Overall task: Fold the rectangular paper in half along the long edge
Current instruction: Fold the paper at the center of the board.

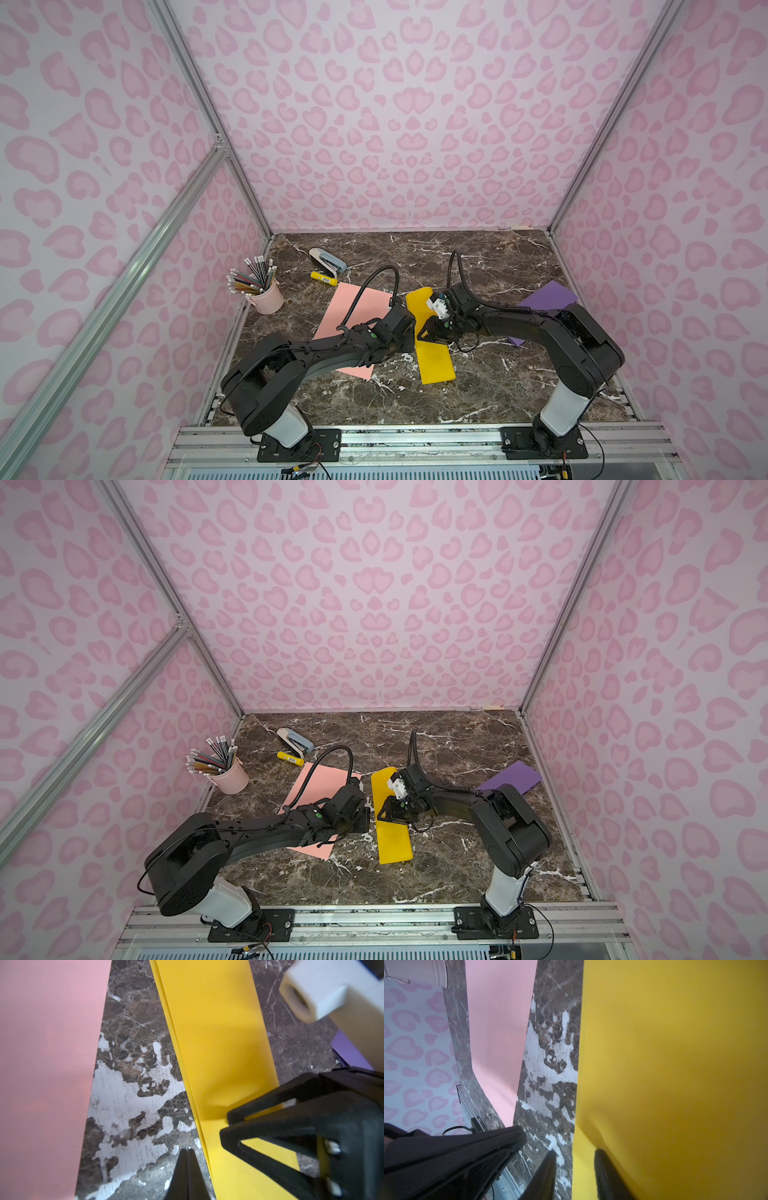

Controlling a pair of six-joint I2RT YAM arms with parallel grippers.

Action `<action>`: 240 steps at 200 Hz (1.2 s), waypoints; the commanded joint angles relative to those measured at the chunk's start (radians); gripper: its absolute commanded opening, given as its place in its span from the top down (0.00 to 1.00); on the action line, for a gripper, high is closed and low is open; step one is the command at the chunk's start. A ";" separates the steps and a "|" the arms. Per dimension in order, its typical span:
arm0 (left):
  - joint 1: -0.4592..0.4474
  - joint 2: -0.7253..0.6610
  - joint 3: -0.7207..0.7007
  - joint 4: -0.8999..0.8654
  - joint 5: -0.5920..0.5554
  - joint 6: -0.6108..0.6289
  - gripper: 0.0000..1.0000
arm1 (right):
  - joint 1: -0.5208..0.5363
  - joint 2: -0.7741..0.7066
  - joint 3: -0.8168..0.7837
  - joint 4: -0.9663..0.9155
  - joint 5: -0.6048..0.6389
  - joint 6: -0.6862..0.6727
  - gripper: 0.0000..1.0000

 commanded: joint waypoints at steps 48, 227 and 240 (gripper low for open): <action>0.000 0.018 0.019 0.025 0.007 0.016 0.96 | 0.002 0.026 0.005 0.024 -0.004 -0.018 0.65; 0.025 0.166 0.159 0.025 0.013 0.047 0.96 | 0.002 0.063 -0.028 0.028 0.020 -0.030 0.80; 0.030 0.181 0.161 0.028 0.016 0.051 0.96 | 0.003 0.063 -0.030 0.031 0.018 -0.030 0.82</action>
